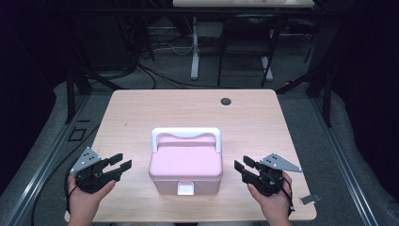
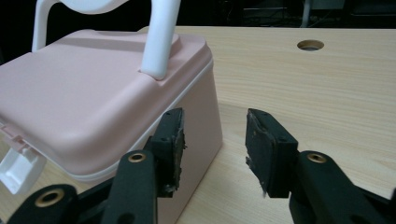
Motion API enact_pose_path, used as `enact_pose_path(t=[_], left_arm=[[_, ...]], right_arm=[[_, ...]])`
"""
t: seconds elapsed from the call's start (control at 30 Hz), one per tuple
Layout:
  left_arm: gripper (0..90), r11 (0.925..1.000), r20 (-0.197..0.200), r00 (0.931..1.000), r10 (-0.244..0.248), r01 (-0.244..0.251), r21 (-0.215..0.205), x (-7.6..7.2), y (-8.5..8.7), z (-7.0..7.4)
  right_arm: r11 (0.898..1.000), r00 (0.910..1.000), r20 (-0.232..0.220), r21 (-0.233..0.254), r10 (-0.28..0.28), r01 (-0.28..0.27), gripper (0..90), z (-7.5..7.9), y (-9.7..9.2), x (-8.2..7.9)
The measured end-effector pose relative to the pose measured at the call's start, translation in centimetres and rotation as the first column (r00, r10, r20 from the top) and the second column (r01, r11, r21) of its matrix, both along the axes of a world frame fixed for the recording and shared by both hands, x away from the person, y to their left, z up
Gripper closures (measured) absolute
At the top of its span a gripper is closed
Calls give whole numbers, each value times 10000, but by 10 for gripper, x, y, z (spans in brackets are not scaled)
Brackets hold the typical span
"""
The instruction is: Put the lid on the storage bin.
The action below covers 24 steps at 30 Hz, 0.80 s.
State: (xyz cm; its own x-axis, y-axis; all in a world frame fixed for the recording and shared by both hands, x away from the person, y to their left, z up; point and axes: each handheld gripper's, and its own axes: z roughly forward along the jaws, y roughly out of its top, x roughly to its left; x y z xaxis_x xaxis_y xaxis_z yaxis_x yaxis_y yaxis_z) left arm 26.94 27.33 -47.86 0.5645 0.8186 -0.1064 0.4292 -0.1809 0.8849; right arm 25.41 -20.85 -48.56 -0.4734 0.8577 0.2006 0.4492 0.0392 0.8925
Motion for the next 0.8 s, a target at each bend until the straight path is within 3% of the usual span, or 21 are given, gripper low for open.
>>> enact_pose_path(t=[0.23, 0.47, 0.63, 0.8], left_arm=[[502, 9997, -132, 9996, 247, -247, 27, 6, 7, -12], [497, 9990, -360, 9984, 426, -420, 171, 12, 11, -22], [490, 9979, -464, 9975, 530, -511, 401, 16, 12, -33], [480, 9982, -677, 9964, 515, -492, 342, 19, 12, -41]], right_arm=[[9992, 9993, 60, -127, -375, 376, 521, -8, -6, 5], [9952, 9974, -17, -667, -720, 718, 501, -21, -7, 11], [9940, 9969, -121, -783, -775, 763, 490, -32, -6, 15], [9917, 9960, -316, -1006, -838, 803, 480, -40, -7, 19]])
